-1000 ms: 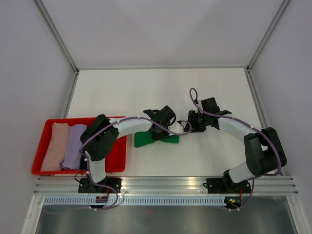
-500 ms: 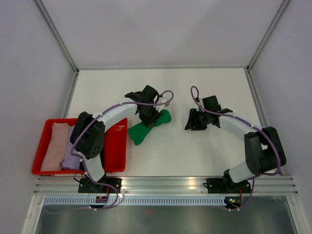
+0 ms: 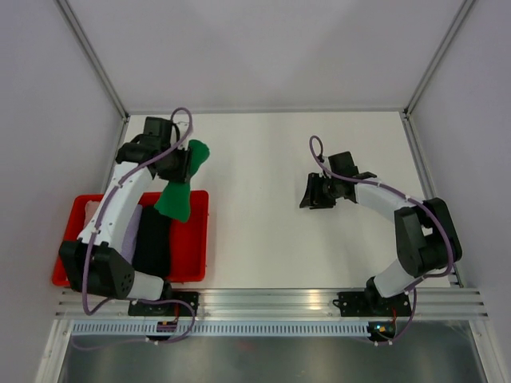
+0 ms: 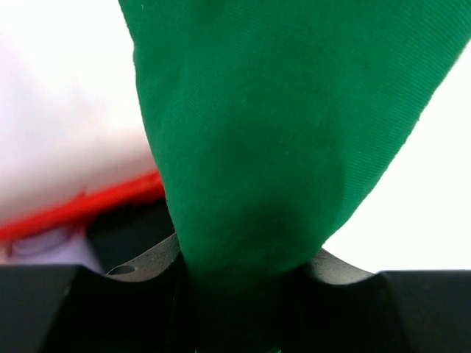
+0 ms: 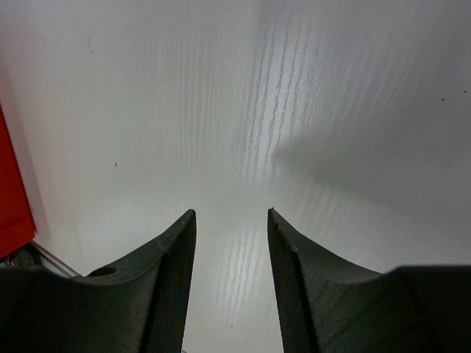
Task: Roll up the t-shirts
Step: Place the rolled tshirt into the container
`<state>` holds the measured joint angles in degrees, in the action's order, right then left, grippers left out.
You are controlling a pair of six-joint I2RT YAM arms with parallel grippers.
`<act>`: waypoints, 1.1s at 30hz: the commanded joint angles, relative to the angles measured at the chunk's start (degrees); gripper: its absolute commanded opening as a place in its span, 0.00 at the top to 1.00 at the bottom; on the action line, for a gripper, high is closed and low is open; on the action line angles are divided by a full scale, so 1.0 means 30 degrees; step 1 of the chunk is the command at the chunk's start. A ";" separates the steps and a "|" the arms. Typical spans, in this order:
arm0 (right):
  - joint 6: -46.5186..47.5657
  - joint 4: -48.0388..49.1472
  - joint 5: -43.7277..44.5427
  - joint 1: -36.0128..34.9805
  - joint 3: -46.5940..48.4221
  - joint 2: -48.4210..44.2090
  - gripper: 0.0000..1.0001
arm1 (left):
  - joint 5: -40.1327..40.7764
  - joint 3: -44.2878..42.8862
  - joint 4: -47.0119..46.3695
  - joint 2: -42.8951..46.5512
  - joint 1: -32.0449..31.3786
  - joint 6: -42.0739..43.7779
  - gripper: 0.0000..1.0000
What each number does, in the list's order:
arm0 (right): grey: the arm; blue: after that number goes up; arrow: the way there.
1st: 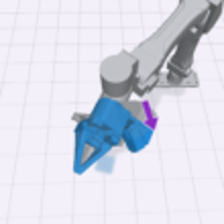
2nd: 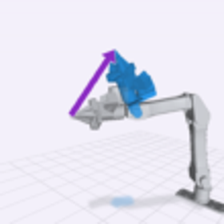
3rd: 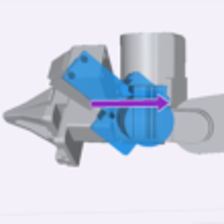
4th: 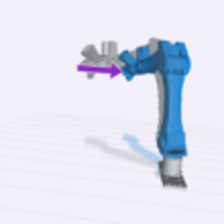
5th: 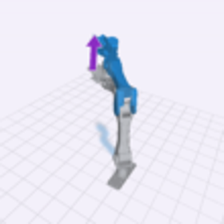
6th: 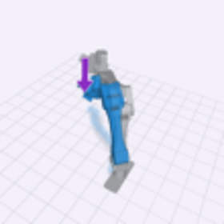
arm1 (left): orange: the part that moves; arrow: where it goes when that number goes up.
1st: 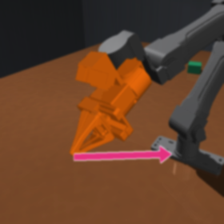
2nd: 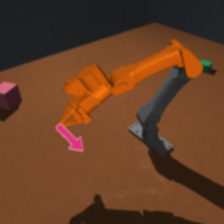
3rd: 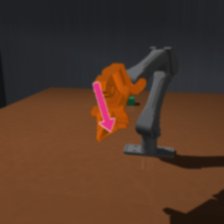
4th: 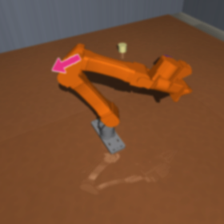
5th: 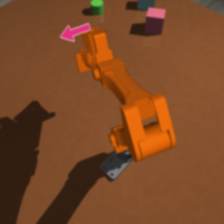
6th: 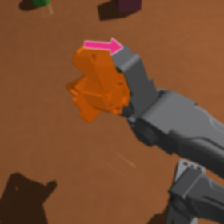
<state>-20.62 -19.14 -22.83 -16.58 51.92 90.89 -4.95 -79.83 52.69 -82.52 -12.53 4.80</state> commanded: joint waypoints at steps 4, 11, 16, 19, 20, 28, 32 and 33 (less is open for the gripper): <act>-0.0625 0.0491 -0.0271 0.0164 0.0886 0.0610 0.50 | 0.1562 0.3228 0.3268 0.1168 0.2537 -0.3004 0.69; -0.0831 0.0051 0.0168 0.0077 0.0769 0.0289 0.50 | 0.1562 0.4257 0.3033 0.0498 0.2596 -0.3737 0.66; -0.0890 -0.0359 0.0722 0.0077 0.0740 -0.0062 0.50 | 0.0045 0.4491 0.2858 -0.0409 0.2392 -0.4322 0.65; -0.0802 -0.0622 0.1134 0.0077 0.0652 -0.0414 0.50 | -0.1572 0.6472 0.3355 -0.1696 0.2014 -0.5581 0.64; -0.0686 -0.0855 0.1193 0.0106 0.0652 -0.0386 0.49 | -0.1514 0.7151 0.3327 -0.2108 0.1865 -0.5758 0.64; -0.0304 -0.1649 0.1663 0.0077 0.0857 -0.0299 0.49 | -0.1045 0.7067 0.0076 -0.1615 0.1835 -0.5466 0.61; -0.0128 -0.1882 0.1750 0.0048 0.1295 0.0200 0.49 | -0.1689 0.7449 -0.0596 -0.1295 0.1542 -0.6402 0.53; -0.0099 -0.1912 0.1750 0.0077 0.1470 0.0288 0.49 | -0.1429 0.7596 -0.0889 -0.1176 0.1542 -0.6520 0.51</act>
<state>-21.65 -24.08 -18.92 -16.58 53.06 91.29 -7.94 -57.36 54.48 -88.97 -7.42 -10.28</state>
